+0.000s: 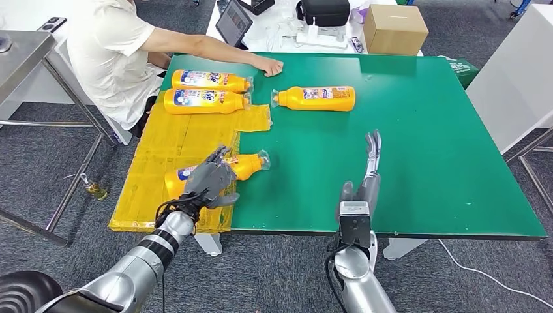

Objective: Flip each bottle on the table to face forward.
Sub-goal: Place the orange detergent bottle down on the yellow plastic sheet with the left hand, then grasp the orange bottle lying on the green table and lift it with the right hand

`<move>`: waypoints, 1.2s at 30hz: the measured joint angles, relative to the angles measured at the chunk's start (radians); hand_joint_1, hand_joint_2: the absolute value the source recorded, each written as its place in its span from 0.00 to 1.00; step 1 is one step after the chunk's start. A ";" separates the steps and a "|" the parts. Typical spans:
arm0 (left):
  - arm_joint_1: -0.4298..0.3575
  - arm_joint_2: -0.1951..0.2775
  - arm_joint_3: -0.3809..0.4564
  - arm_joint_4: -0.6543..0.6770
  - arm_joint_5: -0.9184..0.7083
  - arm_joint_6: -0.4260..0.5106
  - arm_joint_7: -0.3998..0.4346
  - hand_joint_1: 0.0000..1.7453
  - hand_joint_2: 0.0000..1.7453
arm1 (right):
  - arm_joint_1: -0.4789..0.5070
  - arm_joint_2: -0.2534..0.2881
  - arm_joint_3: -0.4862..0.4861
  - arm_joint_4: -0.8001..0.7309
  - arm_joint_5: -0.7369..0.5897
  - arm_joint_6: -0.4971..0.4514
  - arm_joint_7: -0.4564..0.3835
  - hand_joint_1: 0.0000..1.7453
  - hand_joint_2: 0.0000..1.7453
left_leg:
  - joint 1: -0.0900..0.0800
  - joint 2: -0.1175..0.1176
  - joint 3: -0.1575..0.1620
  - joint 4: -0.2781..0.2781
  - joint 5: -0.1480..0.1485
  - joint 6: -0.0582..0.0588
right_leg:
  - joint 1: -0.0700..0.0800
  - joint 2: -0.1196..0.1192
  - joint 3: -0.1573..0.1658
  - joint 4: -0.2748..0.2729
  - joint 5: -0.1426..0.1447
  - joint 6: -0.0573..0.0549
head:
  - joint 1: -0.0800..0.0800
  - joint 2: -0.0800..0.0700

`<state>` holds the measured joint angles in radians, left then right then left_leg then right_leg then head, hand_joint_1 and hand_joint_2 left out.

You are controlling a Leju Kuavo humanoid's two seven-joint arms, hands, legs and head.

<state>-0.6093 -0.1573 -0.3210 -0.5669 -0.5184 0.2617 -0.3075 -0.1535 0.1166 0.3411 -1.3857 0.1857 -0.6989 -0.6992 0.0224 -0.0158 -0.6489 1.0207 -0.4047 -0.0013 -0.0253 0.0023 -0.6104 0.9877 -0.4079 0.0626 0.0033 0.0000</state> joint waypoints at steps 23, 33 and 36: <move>0.030 -0.011 -0.001 -0.013 0.042 -0.039 -0.050 0.00 1.00 | 0.001 -0.002 -0.002 0.020 0.021 0.000 0.000 0.00 0.00 | 0.000 0.000 0.001 0.000 0.000 0.000 | 0.000 0.000 0.000 0.000 0.000 0.000 | 0.000 0.000; 0.121 -0.030 -0.045 -0.208 0.075 0.102 -0.151 0.00 1.00 | 0.013 -0.001 -0.012 0.020 0.057 0.000 0.000 0.00 0.00 | 0.000 0.000 0.000 0.000 0.000 0.000 | 0.000 0.000 0.000 0.000 0.000 0.000 | 0.000 0.000; 0.185 -0.036 -0.091 -0.364 0.091 0.158 -0.181 0.00 1.00 | 0.021 0.000 -0.022 0.019 0.074 0.000 0.000 0.00 0.00 | 0.000 0.000 0.000 0.000 -0.001 0.000 | 0.000 0.000 -0.001 0.000 0.000 0.000 | 0.000 0.000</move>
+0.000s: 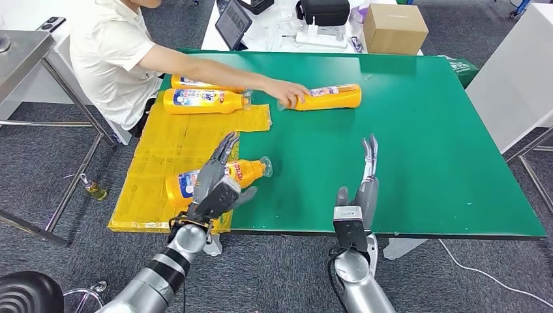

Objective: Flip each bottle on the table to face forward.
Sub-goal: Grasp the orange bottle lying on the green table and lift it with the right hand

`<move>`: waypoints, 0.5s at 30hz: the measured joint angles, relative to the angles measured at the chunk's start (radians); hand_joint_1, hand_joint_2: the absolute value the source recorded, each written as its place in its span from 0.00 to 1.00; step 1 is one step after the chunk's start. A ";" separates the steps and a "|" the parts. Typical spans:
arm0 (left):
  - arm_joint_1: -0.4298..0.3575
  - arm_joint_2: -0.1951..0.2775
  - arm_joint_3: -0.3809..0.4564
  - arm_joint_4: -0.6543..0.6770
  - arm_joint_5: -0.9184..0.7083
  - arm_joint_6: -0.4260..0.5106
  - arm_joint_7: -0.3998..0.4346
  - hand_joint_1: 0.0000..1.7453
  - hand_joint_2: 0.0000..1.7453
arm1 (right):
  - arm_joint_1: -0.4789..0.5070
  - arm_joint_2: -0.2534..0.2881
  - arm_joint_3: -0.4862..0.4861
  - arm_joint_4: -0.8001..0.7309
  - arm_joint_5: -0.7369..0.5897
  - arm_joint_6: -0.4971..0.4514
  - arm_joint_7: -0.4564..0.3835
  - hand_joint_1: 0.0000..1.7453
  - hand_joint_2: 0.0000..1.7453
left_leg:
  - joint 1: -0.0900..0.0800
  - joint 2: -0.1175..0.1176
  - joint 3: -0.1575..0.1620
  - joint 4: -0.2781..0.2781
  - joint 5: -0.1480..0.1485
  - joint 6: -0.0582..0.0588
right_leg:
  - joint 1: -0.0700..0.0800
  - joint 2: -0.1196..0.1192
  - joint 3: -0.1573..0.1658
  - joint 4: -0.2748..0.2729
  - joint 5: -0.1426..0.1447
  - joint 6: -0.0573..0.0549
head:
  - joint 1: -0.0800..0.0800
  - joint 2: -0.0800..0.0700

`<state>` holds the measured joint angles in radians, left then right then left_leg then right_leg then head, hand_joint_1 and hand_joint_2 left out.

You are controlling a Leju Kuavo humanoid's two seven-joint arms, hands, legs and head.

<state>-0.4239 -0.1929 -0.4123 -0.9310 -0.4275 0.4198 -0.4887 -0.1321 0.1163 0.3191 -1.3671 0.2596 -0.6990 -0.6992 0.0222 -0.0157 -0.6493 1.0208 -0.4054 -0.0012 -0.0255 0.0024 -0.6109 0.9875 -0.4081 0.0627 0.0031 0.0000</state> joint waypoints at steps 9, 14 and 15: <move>0.139 0.021 -0.180 -0.364 0.202 0.031 -0.038 0.00 1.00 | 0.027 0.005 -0.054 -0.018 0.187 0.000 0.000 0.00 1.00 | 0.000 0.000 0.000 0.000 -0.001 0.000 | 0.000 0.000 -0.001 0.000 0.000 0.000 | 0.000 0.000; 0.167 0.039 -0.235 -0.454 0.268 0.040 -0.064 0.00 1.00 | -0.015 -0.023 -0.146 0.120 0.601 0.000 0.000 0.00 1.00 | 0.000 -0.001 0.000 0.000 0.000 0.000 | 0.000 -0.001 0.001 0.000 0.000 0.000 | 0.000 0.000; 0.170 0.042 -0.239 -0.461 0.274 0.038 -0.068 0.00 1.00 | -0.027 -0.032 -0.176 0.154 0.665 0.000 0.000 0.00 1.00 | 0.000 -0.002 0.000 0.000 0.000 0.001 | 0.000 -0.001 0.001 0.000 0.000 0.000 | 0.000 0.000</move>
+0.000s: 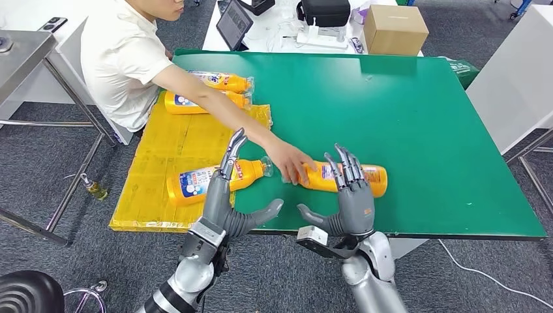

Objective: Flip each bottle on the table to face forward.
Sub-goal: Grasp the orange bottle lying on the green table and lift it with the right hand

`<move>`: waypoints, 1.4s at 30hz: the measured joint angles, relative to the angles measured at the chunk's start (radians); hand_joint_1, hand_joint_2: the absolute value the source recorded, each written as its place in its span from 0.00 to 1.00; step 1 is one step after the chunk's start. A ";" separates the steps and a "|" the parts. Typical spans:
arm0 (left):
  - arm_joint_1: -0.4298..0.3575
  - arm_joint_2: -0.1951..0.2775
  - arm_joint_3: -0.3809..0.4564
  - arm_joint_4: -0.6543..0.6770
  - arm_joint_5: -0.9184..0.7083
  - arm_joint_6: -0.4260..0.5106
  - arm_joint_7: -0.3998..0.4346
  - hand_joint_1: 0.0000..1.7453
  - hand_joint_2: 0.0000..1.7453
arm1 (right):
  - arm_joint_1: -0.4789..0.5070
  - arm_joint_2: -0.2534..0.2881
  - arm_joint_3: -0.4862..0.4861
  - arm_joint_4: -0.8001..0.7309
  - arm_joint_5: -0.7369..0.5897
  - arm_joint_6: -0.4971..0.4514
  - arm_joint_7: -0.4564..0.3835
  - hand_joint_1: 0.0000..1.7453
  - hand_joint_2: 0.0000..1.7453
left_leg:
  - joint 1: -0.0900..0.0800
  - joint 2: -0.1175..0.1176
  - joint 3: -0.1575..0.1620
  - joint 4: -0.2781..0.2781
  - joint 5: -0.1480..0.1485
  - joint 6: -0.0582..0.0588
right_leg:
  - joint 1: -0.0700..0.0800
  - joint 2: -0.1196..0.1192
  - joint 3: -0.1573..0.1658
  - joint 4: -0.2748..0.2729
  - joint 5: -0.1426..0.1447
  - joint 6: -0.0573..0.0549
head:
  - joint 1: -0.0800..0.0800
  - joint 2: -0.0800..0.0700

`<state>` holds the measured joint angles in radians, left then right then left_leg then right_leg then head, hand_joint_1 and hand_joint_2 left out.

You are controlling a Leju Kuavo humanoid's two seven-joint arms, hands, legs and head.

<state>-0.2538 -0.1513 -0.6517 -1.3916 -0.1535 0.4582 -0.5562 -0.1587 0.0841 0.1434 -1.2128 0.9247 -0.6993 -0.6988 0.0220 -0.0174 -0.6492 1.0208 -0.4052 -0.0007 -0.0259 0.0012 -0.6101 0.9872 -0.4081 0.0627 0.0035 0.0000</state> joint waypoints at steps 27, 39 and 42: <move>-0.014 0.008 -0.056 -0.023 0.044 -0.062 -0.006 0.00 1.00 | -0.356 -0.089 -0.083 0.693 0.331 0.007 0.147 0.00 1.00 | -0.001 0.001 0.000 0.000 0.001 0.000 | -0.001 0.000 0.000 0.000 0.000 0.001 | 0.000 0.000; -0.016 0.009 -0.061 -0.025 0.074 -0.099 0.012 0.00 1.00 | -0.424 -0.123 0.028 0.779 0.370 0.165 0.340 0.00 1.00 | -0.001 0.001 0.002 0.000 0.000 0.000 | -0.001 0.000 0.002 0.000 0.000 0.001 | -0.001 0.000; -0.012 0.011 -0.061 -0.031 0.080 -0.114 0.020 0.00 1.00 | -0.430 -0.135 0.048 0.779 0.370 0.189 0.365 0.00 1.00 | -0.001 0.001 0.004 0.000 0.000 0.001 | -0.001 0.000 0.004 0.000 0.000 0.000 | 0.000 0.000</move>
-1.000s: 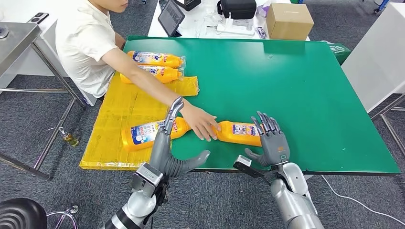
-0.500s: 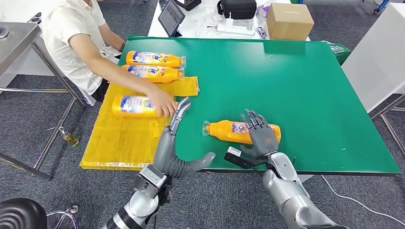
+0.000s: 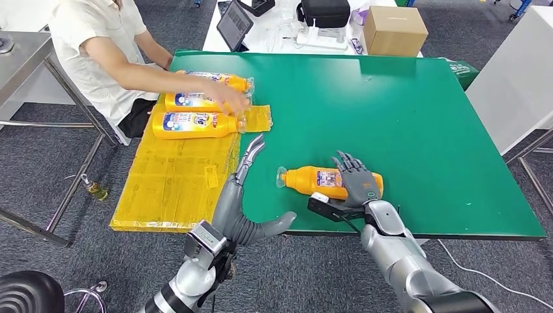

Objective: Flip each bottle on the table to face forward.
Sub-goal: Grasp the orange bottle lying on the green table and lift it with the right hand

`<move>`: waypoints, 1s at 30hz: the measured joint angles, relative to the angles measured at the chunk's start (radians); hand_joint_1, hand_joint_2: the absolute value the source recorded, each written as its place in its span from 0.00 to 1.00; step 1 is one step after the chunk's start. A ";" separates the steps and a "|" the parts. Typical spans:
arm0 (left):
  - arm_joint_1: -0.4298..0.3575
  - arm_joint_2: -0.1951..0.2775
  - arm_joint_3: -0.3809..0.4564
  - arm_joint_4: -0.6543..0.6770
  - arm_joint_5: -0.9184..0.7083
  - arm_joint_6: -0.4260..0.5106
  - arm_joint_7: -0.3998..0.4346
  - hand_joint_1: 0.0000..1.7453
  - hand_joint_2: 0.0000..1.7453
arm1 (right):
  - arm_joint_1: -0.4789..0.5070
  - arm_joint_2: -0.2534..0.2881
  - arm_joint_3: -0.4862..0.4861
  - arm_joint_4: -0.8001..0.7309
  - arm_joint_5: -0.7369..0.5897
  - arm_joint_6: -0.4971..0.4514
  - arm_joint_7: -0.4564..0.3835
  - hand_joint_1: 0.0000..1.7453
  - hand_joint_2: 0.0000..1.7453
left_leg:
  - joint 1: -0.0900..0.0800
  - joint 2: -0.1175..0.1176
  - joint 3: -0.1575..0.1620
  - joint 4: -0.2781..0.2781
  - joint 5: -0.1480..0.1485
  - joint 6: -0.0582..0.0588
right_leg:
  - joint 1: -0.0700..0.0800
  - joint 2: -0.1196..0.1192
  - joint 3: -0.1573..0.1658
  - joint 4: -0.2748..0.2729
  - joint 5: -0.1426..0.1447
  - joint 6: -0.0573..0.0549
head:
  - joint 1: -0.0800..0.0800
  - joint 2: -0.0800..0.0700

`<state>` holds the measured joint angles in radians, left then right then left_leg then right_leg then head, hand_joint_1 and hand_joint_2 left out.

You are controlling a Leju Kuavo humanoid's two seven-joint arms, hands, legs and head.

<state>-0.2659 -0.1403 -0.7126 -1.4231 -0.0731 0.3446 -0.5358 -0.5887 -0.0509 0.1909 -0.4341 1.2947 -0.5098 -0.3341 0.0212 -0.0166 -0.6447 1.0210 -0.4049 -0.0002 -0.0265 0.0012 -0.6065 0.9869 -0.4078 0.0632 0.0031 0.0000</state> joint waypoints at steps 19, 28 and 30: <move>0.057 0.008 0.016 -0.045 -0.010 -0.063 0.038 0.00 1.00 | 0.082 -0.092 0.142 -0.161 -0.054 0.098 0.137 0.00 1.00 | 0.000 0.000 0.008 0.000 -0.001 0.000 | 0.000 0.000 0.008 -0.001 0.000 0.000 | 0.000 0.000; 0.057 0.008 0.028 -0.042 -0.014 -0.046 0.041 0.00 1.00 | 0.080 -0.103 0.152 -0.155 -0.174 0.186 0.145 0.96 1.00 | 0.000 0.000 0.010 0.000 -0.001 0.000 | 0.000 0.000 0.009 -0.001 -0.001 0.000 | 0.000 0.000; 0.054 0.005 0.029 -0.035 -0.011 -0.041 0.043 0.00 1.00 | 0.072 -0.104 0.151 -0.137 -0.205 0.207 0.123 1.00 1.00 | 0.000 0.001 0.012 0.000 -0.002 0.000 | 0.000 0.001 0.010 -0.001 -0.001 0.000 | 0.000 0.000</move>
<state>-0.2117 -0.1350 -0.6834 -1.4586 -0.0845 0.3034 -0.4931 -0.5165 -0.1553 0.3423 -0.5712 1.0893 -0.3026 -0.2115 0.0212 -0.0153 -0.6325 1.0209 -0.4066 -0.0002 -0.0264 0.0018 -0.5967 0.9854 -0.4083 0.0629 0.0031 0.0000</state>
